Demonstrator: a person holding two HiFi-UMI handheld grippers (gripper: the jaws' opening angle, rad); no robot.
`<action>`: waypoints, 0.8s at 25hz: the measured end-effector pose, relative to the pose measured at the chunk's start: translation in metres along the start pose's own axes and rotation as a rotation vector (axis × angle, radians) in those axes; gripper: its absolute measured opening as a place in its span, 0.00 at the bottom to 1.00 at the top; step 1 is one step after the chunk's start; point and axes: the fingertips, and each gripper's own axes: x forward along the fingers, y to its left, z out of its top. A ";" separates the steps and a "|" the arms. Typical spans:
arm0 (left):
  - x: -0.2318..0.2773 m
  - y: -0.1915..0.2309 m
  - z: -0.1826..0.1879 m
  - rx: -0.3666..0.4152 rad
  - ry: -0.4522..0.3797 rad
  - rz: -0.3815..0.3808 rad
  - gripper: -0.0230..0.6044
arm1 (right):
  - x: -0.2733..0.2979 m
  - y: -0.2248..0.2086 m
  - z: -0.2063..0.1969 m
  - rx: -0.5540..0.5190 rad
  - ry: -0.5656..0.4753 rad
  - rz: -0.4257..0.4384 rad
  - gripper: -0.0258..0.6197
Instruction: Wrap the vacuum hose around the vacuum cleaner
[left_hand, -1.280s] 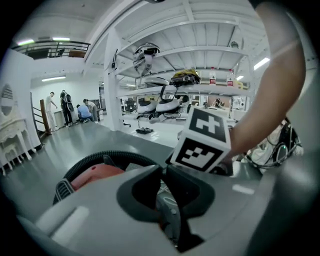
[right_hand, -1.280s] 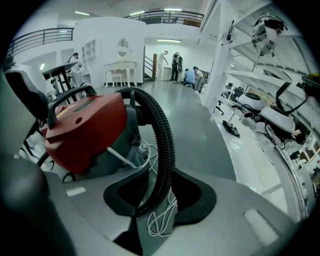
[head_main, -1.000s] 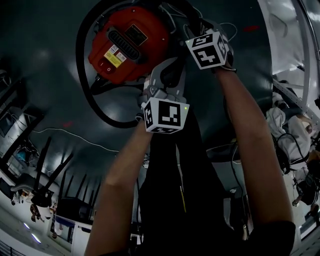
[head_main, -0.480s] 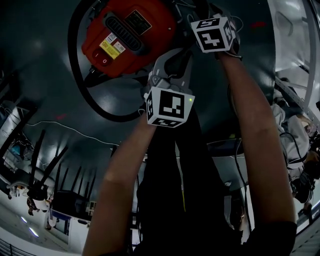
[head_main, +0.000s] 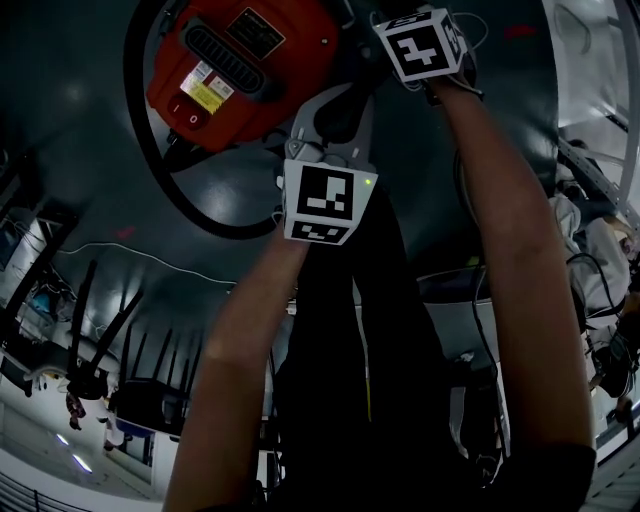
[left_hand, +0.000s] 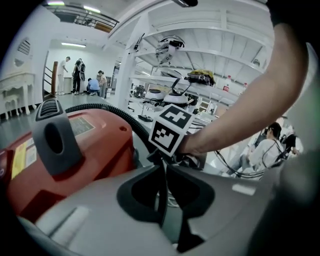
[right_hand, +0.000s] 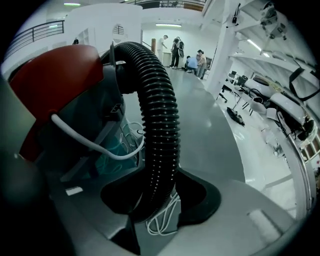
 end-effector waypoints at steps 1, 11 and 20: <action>-0.001 0.002 -0.001 -0.011 0.003 0.007 0.11 | -0.003 0.001 -0.002 0.010 0.002 0.008 0.33; -0.020 0.008 -0.022 -0.015 0.036 0.056 0.10 | -0.035 0.016 -0.016 0.065 0.018 0.068 0.32; -0.065 -0.006 -0.057 -0.011 0.086 0.061 0.10 | -0.070 0.026 -0.020 0.138 0.047 0.125 0.31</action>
